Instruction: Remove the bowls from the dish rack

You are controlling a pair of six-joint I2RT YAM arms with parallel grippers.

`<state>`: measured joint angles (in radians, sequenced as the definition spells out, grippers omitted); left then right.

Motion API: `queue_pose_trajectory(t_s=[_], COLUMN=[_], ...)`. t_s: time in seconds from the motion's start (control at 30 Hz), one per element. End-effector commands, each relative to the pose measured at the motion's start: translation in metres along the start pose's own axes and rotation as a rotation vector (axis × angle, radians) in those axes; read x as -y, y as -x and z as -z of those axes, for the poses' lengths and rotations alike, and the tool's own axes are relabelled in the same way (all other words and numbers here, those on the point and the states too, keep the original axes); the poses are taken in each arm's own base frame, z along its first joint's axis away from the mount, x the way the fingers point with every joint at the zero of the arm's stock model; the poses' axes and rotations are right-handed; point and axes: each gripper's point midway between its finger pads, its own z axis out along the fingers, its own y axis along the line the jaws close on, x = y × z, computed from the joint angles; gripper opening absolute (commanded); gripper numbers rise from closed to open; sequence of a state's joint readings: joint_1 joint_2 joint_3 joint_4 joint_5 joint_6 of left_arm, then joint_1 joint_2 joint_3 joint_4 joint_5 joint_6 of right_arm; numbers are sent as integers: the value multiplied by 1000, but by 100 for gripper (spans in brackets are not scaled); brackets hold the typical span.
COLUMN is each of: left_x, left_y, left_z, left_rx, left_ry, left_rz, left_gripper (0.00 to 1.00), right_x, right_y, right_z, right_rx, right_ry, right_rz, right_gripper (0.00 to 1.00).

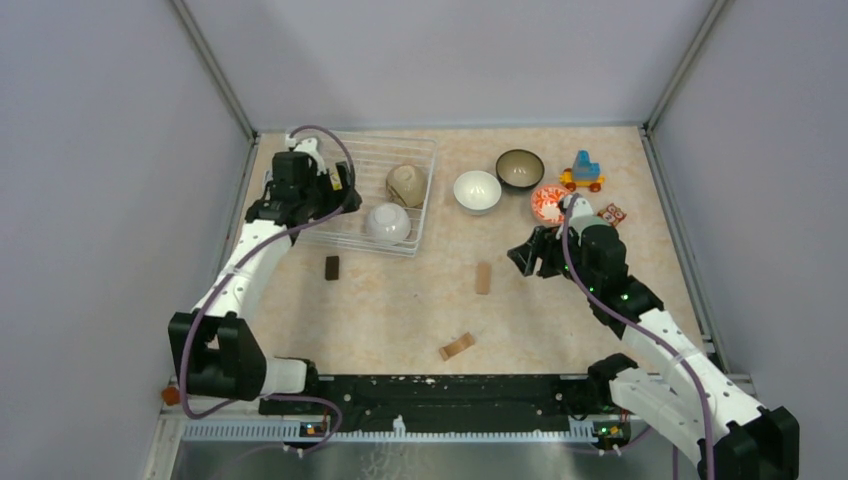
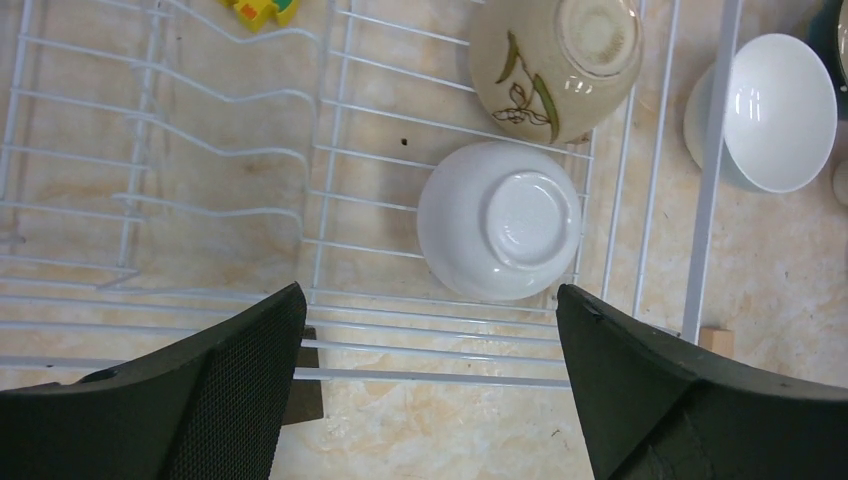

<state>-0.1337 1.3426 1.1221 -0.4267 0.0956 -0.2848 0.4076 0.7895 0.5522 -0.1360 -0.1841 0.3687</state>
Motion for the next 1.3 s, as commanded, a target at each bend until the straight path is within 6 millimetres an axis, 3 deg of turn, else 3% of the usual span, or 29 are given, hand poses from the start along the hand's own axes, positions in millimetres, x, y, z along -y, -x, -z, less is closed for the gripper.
queue_pose_trajectory(t_s=[0.0, 0.2, 0.33, 0.47, 0.8, 1.1, 1.27], left_x=[4, -8, 10, 30, 39, 21, 19], left_y=[14, 20, 19, 9, -1, -20, -41], left_z=[8, 14, 25, 24, -16, -57, -77], left_rx=[56, 104, 142, 35, -158, -283, -356], left_ry=[-114, -59, -181, -297, -338, -224, -162], left_rz=[69, 108, 15, -27, 14, 59, 82], left_gripper=[99, 99, 99, 99, 99, 99, 99], right_x=[-12, -12, -11, -12, -18, -18, -17], right_y=[27, 27, 26, 27, 33, 31, 31], right_z=[5, 11, 12, 11, 9, 11, 13], right_rx=[58, 74, 73, 75, 72, 82, 90], right_ry=[26, 21, 19, 25, 46, 50, 47], right_rz=[10, 4, 2, 3, 9, 0, 4], right_gripper=[62, 64, 64, 64, 64, 64, 64])
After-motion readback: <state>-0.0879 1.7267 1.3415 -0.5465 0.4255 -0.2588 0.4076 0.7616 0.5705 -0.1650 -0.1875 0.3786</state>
